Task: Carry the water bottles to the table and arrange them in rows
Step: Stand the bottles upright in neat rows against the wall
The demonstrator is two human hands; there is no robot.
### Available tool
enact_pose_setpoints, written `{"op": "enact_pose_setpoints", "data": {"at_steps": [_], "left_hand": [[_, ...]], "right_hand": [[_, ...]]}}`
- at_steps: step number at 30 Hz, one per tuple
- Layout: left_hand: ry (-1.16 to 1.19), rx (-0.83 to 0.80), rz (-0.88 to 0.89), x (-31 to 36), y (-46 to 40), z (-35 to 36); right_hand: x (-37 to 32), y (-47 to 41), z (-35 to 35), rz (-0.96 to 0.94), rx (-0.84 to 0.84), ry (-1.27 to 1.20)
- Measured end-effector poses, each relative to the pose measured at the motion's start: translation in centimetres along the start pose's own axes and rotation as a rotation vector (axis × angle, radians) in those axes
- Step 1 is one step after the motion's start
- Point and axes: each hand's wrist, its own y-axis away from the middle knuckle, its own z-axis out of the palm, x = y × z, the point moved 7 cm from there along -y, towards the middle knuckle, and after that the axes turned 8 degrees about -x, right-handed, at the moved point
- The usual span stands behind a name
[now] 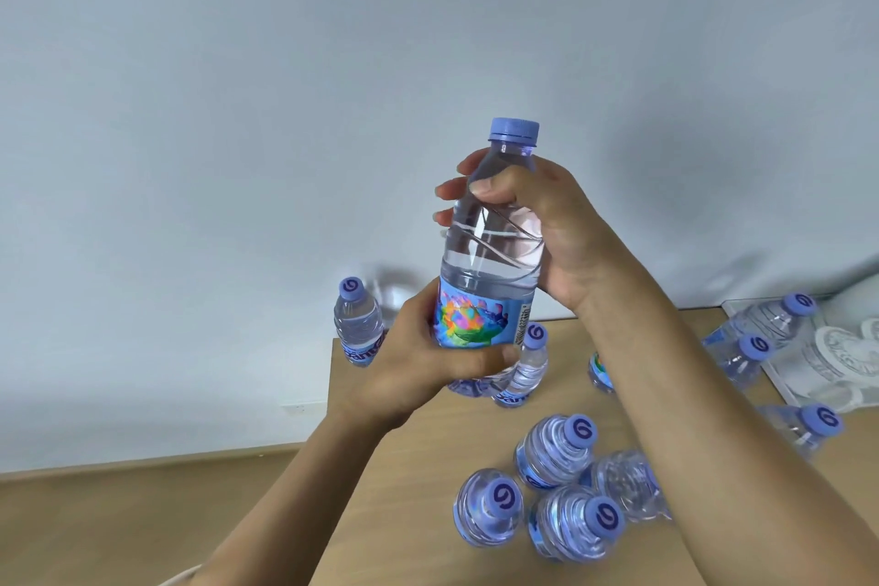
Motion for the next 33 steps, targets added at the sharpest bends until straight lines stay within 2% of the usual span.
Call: {"op": "enact_pose_setpoints", "data": {"at_steps": [5,9,13,17,22,25,30,33], "left_hand": [[-0.084,0.205,0.068,0.6,0.3,-0.5],[-0.180,0.310,0.104,1.0,0.6,-0.6],[-0.194,0.300,0.087,0.8,0.6,-0.6],[-0.081,0.194,0.011,0.3,0.4,-0.7],[-0.023,0.061,-0.032,0.2,0.3,-0.7],[-0.047,0.145,-0.023,0.2,0.4,-1.2],[-0.105,0.302,0.027,0.6,0.5,-1.6],[-0.168,0.347,0.050,1.0,0.5,-1.5]], "right_hand": [[-0.7,0.3,0.1,-0.110,0.218,0.318],[-0.1,0.4,0.1,-0.094,0.307,0.304],[0.2,0.1,-0.1,-0.063,0.294,0.195],[0.7,-0.4,-0.6,-0.006,0.233,0.096],[1.1,-0.9,-0.3,0.037,0.079,-0.051],[0.9,-1.1,0.1,0.043,0.061,0.027],[0.2,-0.7,0.3,-0.051,0.255,0.339],[0.1,-0.6,0.7,-0.106,0.287,0.315]]}}
